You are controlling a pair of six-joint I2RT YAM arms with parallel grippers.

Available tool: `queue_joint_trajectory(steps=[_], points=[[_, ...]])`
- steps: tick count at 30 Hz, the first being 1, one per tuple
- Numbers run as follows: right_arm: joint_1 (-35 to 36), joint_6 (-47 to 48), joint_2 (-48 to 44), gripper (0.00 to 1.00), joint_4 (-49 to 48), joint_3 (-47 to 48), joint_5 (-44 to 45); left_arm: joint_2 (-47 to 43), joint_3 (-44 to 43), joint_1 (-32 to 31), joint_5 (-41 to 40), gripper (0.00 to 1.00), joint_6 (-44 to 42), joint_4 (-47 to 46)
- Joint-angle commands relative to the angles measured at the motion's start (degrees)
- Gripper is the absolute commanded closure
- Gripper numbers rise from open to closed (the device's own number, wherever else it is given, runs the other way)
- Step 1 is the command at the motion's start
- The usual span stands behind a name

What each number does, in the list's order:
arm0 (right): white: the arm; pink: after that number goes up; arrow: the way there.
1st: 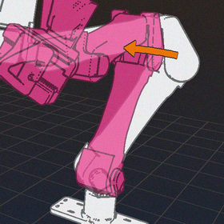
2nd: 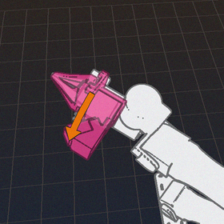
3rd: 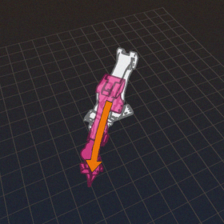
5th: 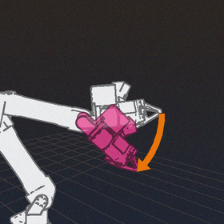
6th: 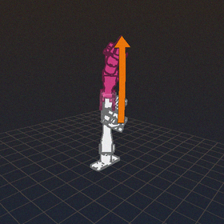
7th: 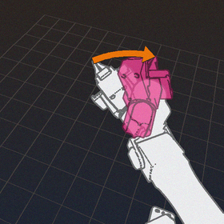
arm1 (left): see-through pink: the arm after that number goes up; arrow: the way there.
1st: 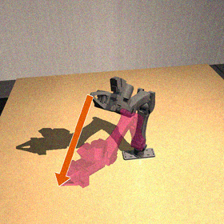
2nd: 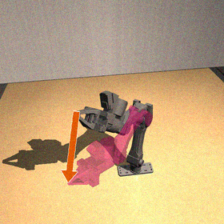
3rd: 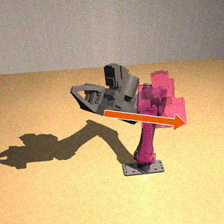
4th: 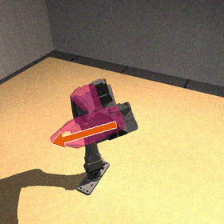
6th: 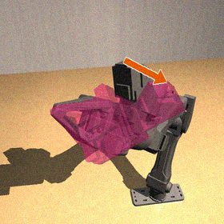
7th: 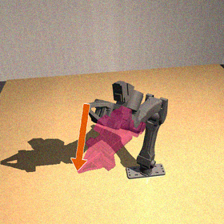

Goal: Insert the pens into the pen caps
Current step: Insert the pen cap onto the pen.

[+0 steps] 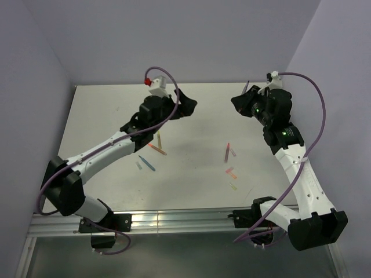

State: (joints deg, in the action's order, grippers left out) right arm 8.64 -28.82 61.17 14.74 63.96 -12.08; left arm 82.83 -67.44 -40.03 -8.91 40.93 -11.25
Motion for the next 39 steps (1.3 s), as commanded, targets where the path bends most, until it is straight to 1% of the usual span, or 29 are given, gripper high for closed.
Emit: queue_joint_trajectory(steps=[1,5,16,20,24,28,35,36,39], points=[[0.2,1.3,-1.6,1.00,1.0,1.8,0.6,3.5,-1.3,-3.2,-1.8,0.01,-0.7,3.8],[0.1,1.8,-1.7,1.00,1.8,2.5,0.7,5.6,-1.1,-3.4,-2.2,0.00,-0.5,5.3],[0.2,1.0,-0.7,1.00,1.3,2.1,-0.9,5.9,1.2,-5.6,-1.8,0.03,-0.9,4.8],[0.2,1.0,-0.7,1.00,1.9,2.1,-0.9,7.7,-0.7,-7.0,-2.3,0.04,-2.9,5.4],[0.2,1.0,-1.0,1.00,2.6,2.4,-0.8,10.5,-3.6,-10.3,-4.3,0.05,-5.0,7.1],[0.2,1.2,-1.8,1.00,3.4,2.6,-0.3,12.7,-4.9,-12.0,-3.8,0.08,-5.6,7.6],[0.3,1.8,-3.0,1.00,2.1,0.6,-4.5,16.4,-7.1,-13.1,-0.9,0.14,-7.5,8.2],[0.2,1.8,-3.1,1.00,1.7,0.3,-6.4,16.9,-7.4,-13.1,0.0,0.17,-7.7,8.3],[0.2,1.8,-3.6,1.00,0.2,-0.4,-10.2,19.0,-8.8,-13.4,0.7,0.20,-8.1,8.9]])
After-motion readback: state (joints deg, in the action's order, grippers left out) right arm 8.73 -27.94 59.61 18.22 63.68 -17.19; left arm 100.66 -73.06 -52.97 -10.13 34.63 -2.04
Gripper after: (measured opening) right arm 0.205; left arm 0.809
